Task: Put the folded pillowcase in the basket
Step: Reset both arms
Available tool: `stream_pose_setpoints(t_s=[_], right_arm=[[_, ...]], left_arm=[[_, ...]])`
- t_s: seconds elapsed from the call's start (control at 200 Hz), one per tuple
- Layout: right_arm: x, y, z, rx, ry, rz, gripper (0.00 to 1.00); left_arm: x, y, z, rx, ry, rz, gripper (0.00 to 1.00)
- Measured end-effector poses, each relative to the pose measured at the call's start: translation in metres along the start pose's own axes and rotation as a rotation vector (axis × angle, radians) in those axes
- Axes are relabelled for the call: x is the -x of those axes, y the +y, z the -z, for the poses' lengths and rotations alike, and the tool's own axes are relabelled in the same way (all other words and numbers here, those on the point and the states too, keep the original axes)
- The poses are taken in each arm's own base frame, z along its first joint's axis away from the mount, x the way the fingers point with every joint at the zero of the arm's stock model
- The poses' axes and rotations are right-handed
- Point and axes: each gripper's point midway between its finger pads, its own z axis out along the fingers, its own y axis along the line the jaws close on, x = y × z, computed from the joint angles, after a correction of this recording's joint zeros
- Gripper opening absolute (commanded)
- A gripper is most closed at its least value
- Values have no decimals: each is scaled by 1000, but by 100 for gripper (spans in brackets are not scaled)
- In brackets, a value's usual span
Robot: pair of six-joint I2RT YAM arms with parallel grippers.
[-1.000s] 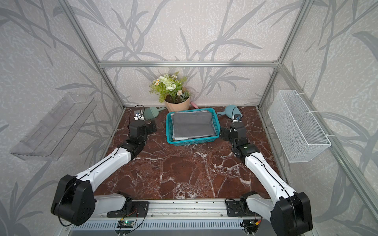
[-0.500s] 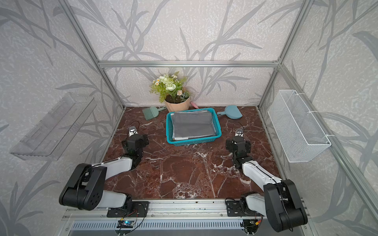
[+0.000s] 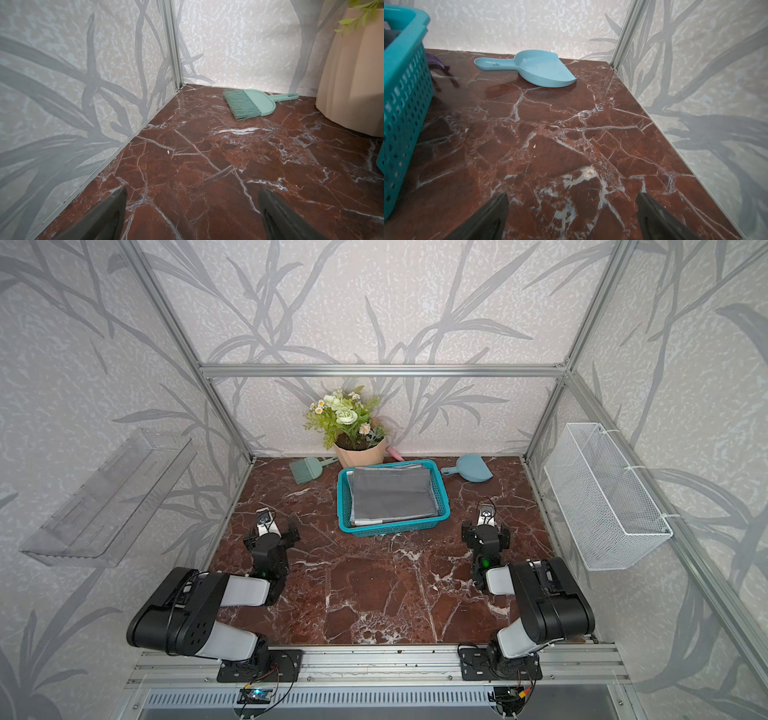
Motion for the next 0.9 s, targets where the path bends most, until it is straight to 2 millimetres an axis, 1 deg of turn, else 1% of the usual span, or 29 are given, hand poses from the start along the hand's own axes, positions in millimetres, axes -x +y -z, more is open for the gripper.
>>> stream_pose_setpoints(t_s=[0.095, 0.15, 0.2, 0.25, 0.27, 0.39, 0.64, 0.9], right_arm=[[7, 0, -3, 10, -49, -23, 99], [2, 1, -5, 12, -45, -22, 99], [0, 2, -5, 16, -40, -19, 99], [3, 2, -5, 17, -56, -24, 99], [5, 3, -5, 18, -62, -25, 99], [9, 3, -5, 19, -81, -31, 99], [14, 3, -3, 19, -105, -40, 99], [14, 3, -4, 19, -105, -37, 99]], left_arm=[[5, -1, -2, -23, -17, 13, 100], [8, -1, -3, -37, -42, 27, 100], [5, 0, -3, -44, -53, 31, 100], [-5, -1, -3, -53, -23, 16, 100], [-6, 0, -3, -55, -19, 15, 100], [1, -2, -3, -72, -49, 32, 100], [0, -5, -3, -93, -42, 28, 100], [0, -6, -3, -97, -40, 27, 100]])
